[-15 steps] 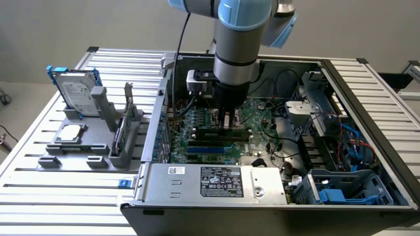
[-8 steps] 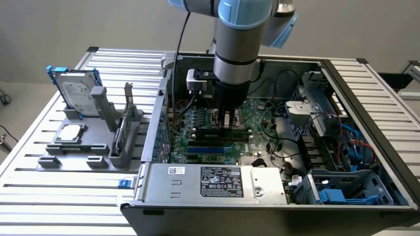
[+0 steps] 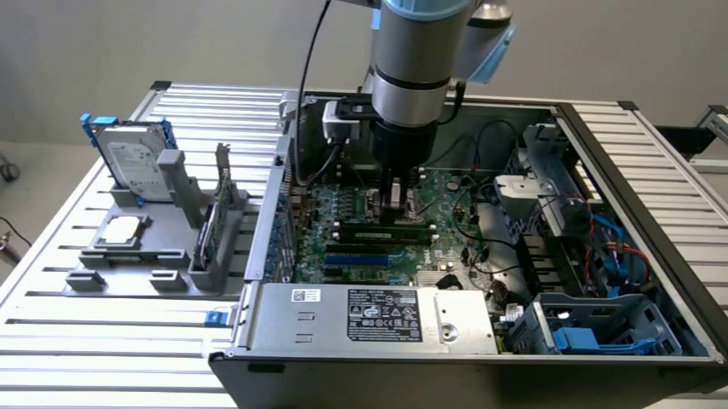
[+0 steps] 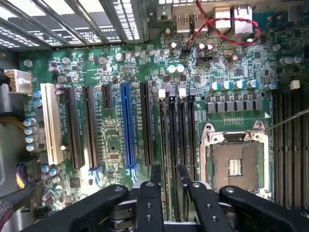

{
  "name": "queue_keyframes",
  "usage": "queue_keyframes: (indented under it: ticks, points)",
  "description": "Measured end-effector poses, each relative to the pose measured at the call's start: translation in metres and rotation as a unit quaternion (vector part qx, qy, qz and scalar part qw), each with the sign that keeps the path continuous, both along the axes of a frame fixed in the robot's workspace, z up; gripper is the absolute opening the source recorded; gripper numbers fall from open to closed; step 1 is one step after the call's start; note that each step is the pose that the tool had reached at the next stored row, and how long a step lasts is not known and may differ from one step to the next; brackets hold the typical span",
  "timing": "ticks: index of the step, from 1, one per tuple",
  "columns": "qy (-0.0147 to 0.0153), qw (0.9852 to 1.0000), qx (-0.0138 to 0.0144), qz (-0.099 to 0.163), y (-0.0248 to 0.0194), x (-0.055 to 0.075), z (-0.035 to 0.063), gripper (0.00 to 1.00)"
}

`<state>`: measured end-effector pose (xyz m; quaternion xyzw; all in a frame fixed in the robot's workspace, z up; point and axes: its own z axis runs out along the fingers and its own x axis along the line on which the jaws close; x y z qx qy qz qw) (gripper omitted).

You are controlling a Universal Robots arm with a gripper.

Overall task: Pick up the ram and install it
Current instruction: 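Insert the ram into the slot, then press down the ram until it locks into place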

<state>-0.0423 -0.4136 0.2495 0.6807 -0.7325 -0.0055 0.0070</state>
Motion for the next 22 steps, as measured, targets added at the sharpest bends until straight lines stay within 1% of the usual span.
queue_keyframes:
  ticks: [1, 2, 3, 4, 20, 22]
  points:
    - [-0.0001, 1.0000, 0.0001, 0.000, 0.0000, 0.0000, 0.0005, 0.19]
    - [-0.0001, 1.0000, 0.0002, 0.000, 0.0001, 0.0000, 0.0005, 0.19]
    - [-0.0001, 1.0000, 0.0002, 0.000, 0.0000, 0.0000, 0.0005, 0.13]
    - [0.0000, 1.0000, 0.0002, 0.000, 0.0000, 0.0000, 0.0005, 0.11]
    - [0.0000, 1.0000, 0.0004, 0.000, 0.0000, 0.0000, 0.0006, 0.11]
    - [-0.0007, 1.0000, 0.0003, 0.000, 0.0007, 0.0000, 0.0001, 0.11]
